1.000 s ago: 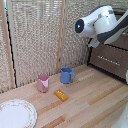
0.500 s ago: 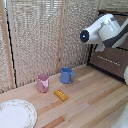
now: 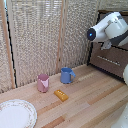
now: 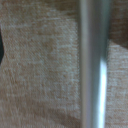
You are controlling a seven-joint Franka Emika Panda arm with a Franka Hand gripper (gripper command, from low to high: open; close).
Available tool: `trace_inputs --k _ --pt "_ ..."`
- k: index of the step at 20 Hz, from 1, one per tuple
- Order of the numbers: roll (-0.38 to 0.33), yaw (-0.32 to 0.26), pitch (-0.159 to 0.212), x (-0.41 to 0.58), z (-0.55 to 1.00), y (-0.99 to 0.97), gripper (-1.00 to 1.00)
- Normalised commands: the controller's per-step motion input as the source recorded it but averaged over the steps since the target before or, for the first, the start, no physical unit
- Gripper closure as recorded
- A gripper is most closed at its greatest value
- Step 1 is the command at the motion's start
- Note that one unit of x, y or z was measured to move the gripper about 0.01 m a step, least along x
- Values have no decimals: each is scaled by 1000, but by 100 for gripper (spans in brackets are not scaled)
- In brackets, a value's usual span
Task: Kindly get your arm to the topmost drawer handle. Get a good grip on it, then softly pull to open it.
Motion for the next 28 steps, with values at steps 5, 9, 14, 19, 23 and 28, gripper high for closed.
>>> trace_inputs --k 5,9,14,19,23,28 --pt "64 38 3 3 -84 -72 100" --pt "62 54 1 13 -126 151 100" --pt "7 125 12 82 -93 379 100" --pt "0 144 63 258 -162 698 100" --pt "13 71 97 399 -182 901 100" --pt "3 62 75 385 -238 933 100"
